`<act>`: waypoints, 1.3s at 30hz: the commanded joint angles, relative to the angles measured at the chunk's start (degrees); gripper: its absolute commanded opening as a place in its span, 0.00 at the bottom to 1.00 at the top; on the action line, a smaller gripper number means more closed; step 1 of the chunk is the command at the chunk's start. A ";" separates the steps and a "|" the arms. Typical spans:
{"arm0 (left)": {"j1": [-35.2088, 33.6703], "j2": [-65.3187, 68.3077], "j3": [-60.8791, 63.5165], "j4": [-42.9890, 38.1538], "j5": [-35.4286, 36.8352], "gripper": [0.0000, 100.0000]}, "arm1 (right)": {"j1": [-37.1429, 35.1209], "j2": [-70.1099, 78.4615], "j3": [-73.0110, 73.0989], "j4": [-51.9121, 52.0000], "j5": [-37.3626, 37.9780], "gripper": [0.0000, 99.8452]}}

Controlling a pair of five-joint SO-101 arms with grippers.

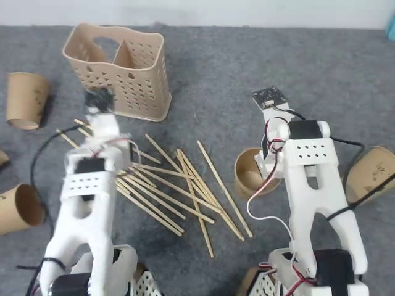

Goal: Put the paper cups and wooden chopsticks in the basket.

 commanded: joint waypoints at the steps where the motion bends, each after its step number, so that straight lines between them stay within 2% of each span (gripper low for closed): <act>1: -3.25 -2.20 -13.41 11.43 -0.09 0.01 | -0.31 -2.42 -7.30 5.32 -0.44 0.23; 9: -2.29 -2.02 -33.54 22.15 -0.09 0.03 | -0.22 -2.95 -15.30 17.19 0.62 0.19; 11: -1.41 -1.14 -39.52 24.88 0.18 0.08 | 0.48 -2.95 -15.03 18.68 2.64 0.18; 14: 0.00 3.34 -49.80 29.27 0.26 0.16 | 5.76 -2.51 -12.75 18.33 3.96 0.18; 17: 1.58 10.73 -60.79 32.18 0.26 0.18 | 12.79 -2.68 -7.56 14.11 5.98 0.18; 21: 4.13 22.42 -76.18 36.40 0.00 0.18 | 19.82 -2.86 4.13 3.47 4.57 0.18; 29: 9.58 48.70 -107.65 48.09 -4.04 0.18 | 21.41 -2.42 28.84 -23.34 1.41 0.18; 35: 12.48 66.37 -128.48 56.00 -6.59 0.18 | 21.32 -3.03 29.80 -24.48 1.85 0.18; 39: 12.04 76.92 -137.71 57.14 -6.51 0.18 | 19.30 -3.12 30.15 -24.48 1.93 0.18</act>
